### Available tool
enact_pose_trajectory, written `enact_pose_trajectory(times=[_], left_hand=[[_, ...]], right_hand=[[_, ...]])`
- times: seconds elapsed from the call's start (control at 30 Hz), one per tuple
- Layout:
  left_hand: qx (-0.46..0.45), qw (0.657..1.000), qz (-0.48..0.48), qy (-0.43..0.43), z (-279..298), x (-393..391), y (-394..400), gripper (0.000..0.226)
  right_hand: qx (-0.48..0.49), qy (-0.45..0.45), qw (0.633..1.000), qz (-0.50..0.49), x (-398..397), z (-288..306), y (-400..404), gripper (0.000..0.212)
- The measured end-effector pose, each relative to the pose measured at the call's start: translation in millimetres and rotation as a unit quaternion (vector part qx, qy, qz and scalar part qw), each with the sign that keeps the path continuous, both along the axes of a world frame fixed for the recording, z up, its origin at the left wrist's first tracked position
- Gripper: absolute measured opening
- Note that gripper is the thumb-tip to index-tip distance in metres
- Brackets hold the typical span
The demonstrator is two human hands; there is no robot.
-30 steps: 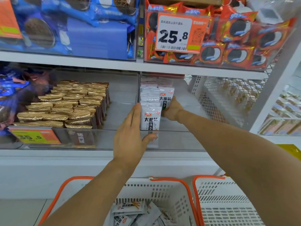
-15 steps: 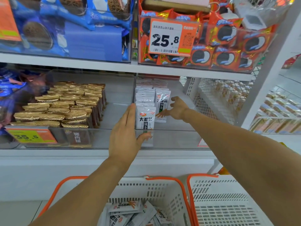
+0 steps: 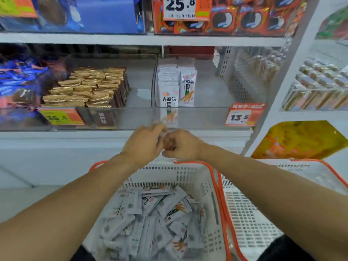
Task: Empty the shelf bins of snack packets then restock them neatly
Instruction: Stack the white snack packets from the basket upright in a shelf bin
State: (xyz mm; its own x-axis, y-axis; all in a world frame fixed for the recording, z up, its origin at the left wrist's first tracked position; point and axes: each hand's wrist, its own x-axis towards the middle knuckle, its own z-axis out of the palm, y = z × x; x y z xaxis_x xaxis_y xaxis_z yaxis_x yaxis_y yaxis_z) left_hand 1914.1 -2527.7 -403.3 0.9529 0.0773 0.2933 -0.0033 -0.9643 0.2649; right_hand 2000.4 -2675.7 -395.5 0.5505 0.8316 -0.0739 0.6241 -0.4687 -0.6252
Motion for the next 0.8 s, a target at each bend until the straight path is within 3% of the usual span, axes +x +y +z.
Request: enact_pose_trajectory(times=[0.03, 0.13, 0.27, 0.5, 0.73, 0.8], left_hand=[[-0.030, 0.995, 0.015, 0.092, -19, -9, -3, 0.023], [-0.123, 0.951, 0.077, 0.272, -100, -54, -7, 0.015], [-0.157, 0.875, 0.090, 0.448, -192, -122, -11, 0.058], [-0.189, 0.879, 0.172, 0.402, -260, -166, 8, 0.098], [-0.145, 0.862, 0.191, 0.446, -287, -149, -4, 0.111], [-0.127, 0.868, 0.197, 0.437, -287, -148, -10, 0.098]], right_hand=[[-0.076, 0.013, 0.997, 0.016, -7, -23, 6, 0.010], [-0.223, 0.097, 0.970, -0.008, -36, -110, 0, 0.038], [-0.262, 0.171, 0.949, -0.044, -81, -207, -31, 0.063], [-0.233, 0.093, 0.959, -0.131, -113, -272, -39, 0.081], [-0.265, 0.092, 0.947, -0.156, -115, -289, -40, 0.076], [-0.279, 0.082, 0.945, -0.147, -118, -289, -36, 0.076]])
